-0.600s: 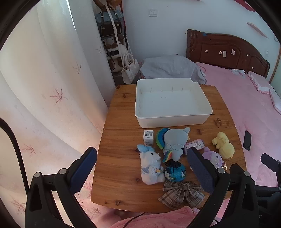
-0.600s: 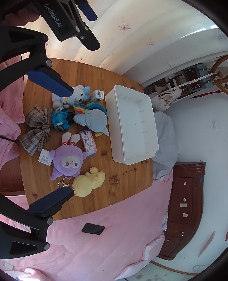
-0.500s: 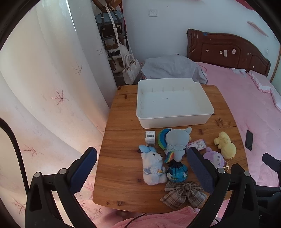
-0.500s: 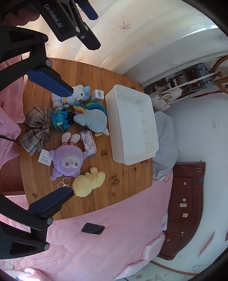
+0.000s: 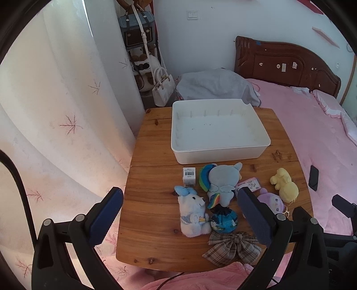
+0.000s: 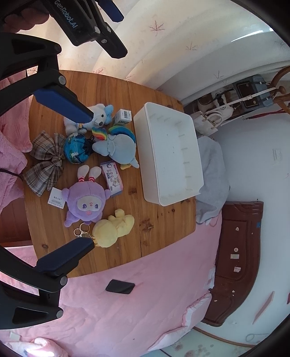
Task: Organize objects
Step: 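Move both tools toward the plush toys on the table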
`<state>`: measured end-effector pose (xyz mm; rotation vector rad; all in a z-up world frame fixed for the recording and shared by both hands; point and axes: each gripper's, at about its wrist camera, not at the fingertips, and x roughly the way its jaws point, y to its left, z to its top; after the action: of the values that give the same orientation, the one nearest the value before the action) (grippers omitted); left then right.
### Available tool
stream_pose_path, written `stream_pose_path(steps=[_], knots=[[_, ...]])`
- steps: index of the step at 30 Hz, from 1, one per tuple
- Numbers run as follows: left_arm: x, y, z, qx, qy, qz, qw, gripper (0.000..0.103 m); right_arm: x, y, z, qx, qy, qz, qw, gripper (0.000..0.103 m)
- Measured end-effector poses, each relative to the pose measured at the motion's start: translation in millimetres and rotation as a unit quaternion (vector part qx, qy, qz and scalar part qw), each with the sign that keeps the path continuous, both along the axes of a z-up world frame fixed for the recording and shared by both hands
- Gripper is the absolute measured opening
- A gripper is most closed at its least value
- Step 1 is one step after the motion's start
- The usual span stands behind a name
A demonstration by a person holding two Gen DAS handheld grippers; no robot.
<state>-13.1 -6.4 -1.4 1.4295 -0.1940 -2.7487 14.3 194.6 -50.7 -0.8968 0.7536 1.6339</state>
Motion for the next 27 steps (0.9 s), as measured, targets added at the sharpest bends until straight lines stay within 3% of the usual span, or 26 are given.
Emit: stream_pose_path(steps=[16,27], knots=[[-21.2,-18.2,-4.8,0.012,-0.016,-0.039,0.9990,0.102,-20.4,-5.7,3.4,-0.002,-0.024,-0.061,0.998,0.103],[-32.1,-8.7,-10.0,0.012,-0.030,-0.093,0.9952,0.102,-14.8,-22.1,2.9,0.001,-0.029,-0.121,0.992,0.103]])
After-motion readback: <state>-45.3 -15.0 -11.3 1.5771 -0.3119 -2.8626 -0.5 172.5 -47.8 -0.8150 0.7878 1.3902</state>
